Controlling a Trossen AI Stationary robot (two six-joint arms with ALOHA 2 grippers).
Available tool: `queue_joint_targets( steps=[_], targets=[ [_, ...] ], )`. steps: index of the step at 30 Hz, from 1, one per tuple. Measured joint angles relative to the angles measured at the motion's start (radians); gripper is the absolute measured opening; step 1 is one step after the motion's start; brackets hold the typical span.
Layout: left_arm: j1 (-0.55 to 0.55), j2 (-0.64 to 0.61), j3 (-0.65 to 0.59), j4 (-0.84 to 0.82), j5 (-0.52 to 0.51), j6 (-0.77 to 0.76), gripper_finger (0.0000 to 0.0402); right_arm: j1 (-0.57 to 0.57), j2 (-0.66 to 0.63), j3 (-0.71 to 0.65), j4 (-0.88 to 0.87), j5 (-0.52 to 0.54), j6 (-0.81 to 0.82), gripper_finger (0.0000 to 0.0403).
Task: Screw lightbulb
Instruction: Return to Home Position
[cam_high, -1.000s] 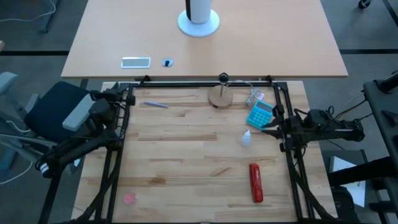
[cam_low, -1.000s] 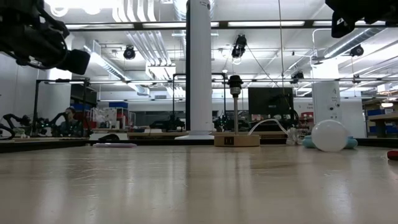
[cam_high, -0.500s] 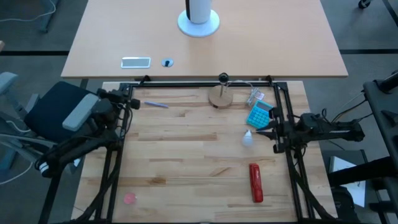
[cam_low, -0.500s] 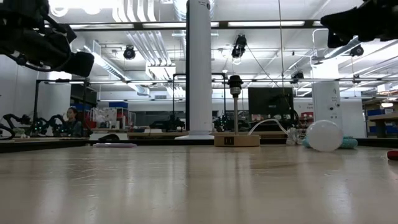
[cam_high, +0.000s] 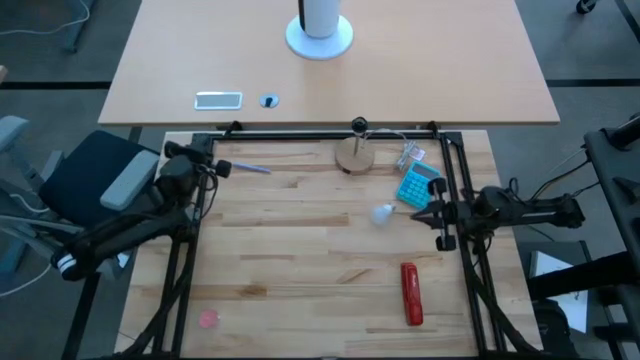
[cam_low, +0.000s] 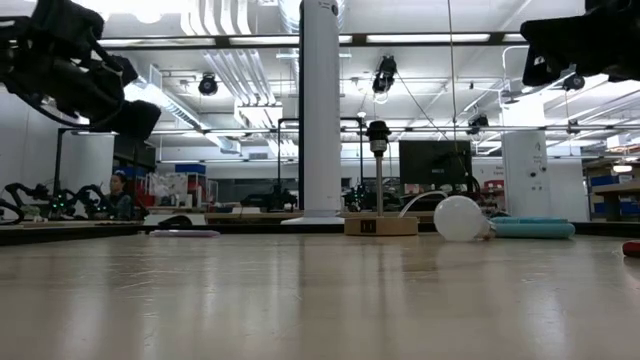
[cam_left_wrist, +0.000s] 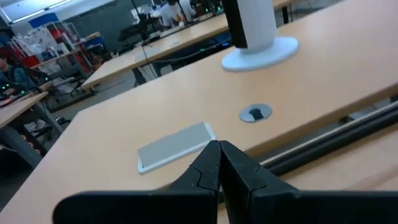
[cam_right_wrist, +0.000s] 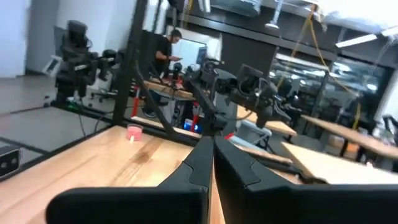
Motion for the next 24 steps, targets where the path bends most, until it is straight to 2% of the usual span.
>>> queue_joint_targets(
  steps=[7, 24],
  targets=[
    [0.000, 0.072, 0.000, 0.000, 0.000, 0.000, 0.0000, 0.000, 0.007, -0.019, 0.019, 0.003, 0.184, 0.0007],
    [0.000, 0.233, 0.000, 0.000, 0.001, 0.000, 0.0000, 0.000, 0.010, -0.019, 0.017, 0.006, 0.146, 0.0009]
  ],
)
